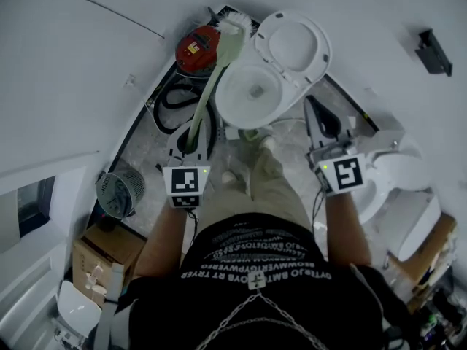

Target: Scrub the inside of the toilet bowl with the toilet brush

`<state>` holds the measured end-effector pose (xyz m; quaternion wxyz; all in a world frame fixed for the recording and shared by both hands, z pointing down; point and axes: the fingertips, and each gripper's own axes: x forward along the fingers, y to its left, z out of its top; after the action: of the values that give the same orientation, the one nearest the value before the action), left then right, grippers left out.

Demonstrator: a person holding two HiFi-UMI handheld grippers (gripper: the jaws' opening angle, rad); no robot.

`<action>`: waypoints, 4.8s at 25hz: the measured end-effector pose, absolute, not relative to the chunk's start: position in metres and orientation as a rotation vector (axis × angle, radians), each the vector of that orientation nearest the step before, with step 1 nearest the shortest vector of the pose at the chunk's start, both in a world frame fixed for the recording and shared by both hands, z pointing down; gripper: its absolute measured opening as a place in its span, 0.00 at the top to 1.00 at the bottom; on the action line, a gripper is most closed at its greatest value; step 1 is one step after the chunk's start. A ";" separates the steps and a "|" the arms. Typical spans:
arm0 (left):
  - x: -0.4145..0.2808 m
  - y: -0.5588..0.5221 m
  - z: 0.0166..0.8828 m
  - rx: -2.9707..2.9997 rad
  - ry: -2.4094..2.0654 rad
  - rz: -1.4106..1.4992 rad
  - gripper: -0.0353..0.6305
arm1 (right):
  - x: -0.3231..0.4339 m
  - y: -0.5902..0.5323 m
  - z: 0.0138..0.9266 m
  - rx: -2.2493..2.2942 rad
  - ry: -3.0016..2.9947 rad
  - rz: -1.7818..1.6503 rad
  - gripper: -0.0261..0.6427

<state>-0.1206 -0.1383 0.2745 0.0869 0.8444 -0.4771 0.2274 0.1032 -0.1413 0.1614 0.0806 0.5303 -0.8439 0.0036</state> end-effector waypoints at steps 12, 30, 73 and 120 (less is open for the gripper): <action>-0.105 -0.160 0.334 2.370 -1.415 0.702 0.94 | 0.115 -0.186 0.198 1.552 -2.569 0.085 0.96; -0.076 -0.169 0.450 2.272 -1.356 0.824 0.94 | 0.133 -0.226 0.289 1.469 -2.598 0.117 0.96; -0.047 -0.103 0.720 1.857 -1.162 1.120 0.94 | 0.126 -0.273 0.448 1.198 -2.633 0.211 0.96; -0.044 -0.189 0.834 1.429 -1.102 1.232 0.95 | 0.154 -0.315 0.474 1.167 -2.639 0.326 0.96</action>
<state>-0.0444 -0.1887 0.8338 0.4603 0.5806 -0.4478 0.5005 0.1536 -0.3149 0.4738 0.1184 0.3990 -0.9024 0.1115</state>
